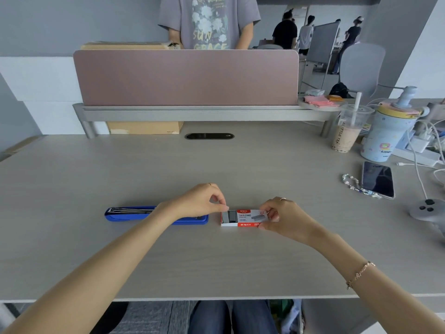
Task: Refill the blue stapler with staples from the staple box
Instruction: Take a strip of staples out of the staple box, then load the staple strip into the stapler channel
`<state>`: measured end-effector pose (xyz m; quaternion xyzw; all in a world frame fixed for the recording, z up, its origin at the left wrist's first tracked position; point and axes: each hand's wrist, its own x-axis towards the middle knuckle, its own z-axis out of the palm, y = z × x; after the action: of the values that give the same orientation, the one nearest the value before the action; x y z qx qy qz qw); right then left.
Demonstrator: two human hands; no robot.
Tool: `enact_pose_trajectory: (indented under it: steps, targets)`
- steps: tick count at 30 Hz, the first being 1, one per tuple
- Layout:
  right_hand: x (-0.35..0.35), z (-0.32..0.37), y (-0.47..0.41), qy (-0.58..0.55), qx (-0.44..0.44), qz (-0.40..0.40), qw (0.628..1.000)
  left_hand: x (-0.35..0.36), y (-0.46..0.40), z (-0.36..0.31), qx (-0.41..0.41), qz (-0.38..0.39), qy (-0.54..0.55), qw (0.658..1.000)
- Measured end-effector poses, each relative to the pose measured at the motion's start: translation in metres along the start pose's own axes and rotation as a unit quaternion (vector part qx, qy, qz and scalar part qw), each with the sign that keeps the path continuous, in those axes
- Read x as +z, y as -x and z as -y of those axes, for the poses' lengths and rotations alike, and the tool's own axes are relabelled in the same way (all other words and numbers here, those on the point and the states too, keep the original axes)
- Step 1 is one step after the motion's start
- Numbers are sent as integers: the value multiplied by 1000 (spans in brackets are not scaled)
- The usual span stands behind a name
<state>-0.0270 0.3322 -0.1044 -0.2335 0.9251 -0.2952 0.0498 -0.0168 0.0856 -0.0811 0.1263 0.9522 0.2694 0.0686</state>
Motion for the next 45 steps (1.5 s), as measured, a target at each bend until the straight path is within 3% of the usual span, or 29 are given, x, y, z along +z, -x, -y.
enact_pose_trajectory:
  steps: [5,13,23,33,37,45]
  targets:
    - [4,9,-1,19,-12,-3,1000,-4,4,-3,-38,-18,30,999]
    - [33,57,-8,28,-68,-117,990,-9,14,-6,-100,-86,133,982]
    - [54,82,-22,38,-87,-167,981,-18,33,10,-88,-113,136,980]
    - [56,95,-47,20,-100,-104,989,-33,53,38,1,-122,57,991]
    - [60,101,-52,37,-108,-75,991,-35,56,50,-3,-108,-32,994]
    - [65,105,-55,-16,-88,-41,995,-33,57,58,-9,-101,-48,994]
